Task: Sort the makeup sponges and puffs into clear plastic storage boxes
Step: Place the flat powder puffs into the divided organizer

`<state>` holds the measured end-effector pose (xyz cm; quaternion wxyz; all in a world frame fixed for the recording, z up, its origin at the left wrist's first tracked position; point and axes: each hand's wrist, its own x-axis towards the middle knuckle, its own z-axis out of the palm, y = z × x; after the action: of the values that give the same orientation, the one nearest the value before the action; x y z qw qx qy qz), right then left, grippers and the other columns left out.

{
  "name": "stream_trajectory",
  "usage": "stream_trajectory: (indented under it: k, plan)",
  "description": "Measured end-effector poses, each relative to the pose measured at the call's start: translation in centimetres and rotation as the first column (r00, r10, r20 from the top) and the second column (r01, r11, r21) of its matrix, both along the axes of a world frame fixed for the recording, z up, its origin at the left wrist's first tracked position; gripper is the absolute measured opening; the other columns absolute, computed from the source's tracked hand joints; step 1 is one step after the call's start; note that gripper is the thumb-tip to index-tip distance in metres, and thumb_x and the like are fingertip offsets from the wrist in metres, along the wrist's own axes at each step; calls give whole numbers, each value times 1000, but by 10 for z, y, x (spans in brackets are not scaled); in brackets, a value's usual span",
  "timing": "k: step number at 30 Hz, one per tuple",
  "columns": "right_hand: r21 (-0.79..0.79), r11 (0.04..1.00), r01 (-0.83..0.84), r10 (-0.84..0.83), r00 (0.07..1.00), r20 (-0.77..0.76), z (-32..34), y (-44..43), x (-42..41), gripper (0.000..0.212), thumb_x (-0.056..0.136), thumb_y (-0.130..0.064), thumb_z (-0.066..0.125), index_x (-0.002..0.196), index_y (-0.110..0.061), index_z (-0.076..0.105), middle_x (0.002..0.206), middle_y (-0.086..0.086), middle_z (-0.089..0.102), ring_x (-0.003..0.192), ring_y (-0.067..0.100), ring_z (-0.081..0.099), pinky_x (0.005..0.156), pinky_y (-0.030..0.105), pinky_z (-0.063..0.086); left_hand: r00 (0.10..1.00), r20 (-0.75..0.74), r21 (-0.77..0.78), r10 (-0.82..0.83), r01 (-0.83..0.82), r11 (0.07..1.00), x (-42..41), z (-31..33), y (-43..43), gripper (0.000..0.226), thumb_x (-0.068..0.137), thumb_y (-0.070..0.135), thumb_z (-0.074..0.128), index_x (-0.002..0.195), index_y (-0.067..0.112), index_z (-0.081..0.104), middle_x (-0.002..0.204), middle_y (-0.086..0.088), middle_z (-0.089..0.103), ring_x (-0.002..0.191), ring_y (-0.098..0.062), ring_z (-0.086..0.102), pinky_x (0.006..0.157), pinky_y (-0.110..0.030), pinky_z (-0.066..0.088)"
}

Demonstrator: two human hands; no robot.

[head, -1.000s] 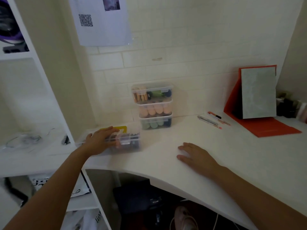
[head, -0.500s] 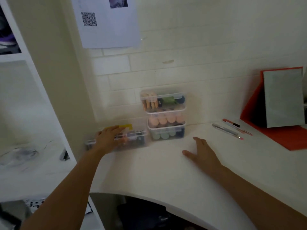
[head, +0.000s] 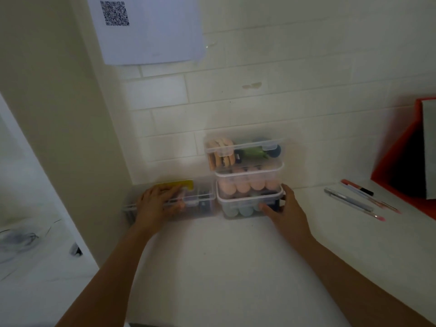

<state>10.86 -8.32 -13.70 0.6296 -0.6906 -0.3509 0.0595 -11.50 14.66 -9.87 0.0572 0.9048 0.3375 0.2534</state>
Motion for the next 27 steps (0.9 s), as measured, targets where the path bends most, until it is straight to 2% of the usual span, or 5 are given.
stream_trajectory:
  k: [4, 7, 12, 20, 27]
  plan:
    - [-103, 995, 0, 9, 996, 87, -1, -2, -1, 72, 83, -37, 68, 140, -41, 26, 119, -18, 49, 106, 6, 53, 88, 24, 44, 993, -30, -176, -111, 104, 979, -4, 10, 2, 78, 61, 81, 39, 128, 42, 49, 134, 3, 51, 124, -21, 45, 109, -39, 29]
    - [-151, 988, -2, 18, 995, 100, -3, -4, 0, 71, 83, -44, 65, 137, -51, 19, 118, -19, 46, 106, 3, 50, 89, 27, 43, 970, 207, -446, -129, 211, 870, 0, 42, -14, 51, 80, 46, 66, 128, 38, 51, 136, -4, 50, 123, -18, 48, 108, -35, 35]
    - [-46, 999, 8, -5, 997, 71, -13, 5, 8, 77, 80, -26, 73, 145, -23, 32, 122, -17, 51, 109, 9, 57, 91, 25, 46, 916, 349, 47, -200, 196, 980, 31, 102, -63, 47, 83, 40, 63, 127, 28, 52, 134, 3, 44, 121, -9, 39, 102, -25, 31]
    - [5, 1000, 14, -14, 997, 74, -12, 5, 8, 70, 78, -19, 76, 136, -26, 37, 108, -36, 46, 91, -26, 51, 77, -2, 40, 946, -134, 323, -294, 323, 890, 117, 117, -84, 59, 81, 41, 66, 135, 25, 48, 136, -2, 49, 125, -21, 42, 108, -35, 29]
    - [-29, 999, -31, 32, 999, 23, -13, 5, 11, 89, 64, -70, 65, 138, -28, 37, 117, -18, 54, 108, 10, 55, 95, 42, 48, 936, 158, 332, -315, 250, 910, 125, 108, -90, 25, 92, 17, 55, 114, 11, 67, 115, -7, 65, 104, -23, 56, 85, -18, 33]
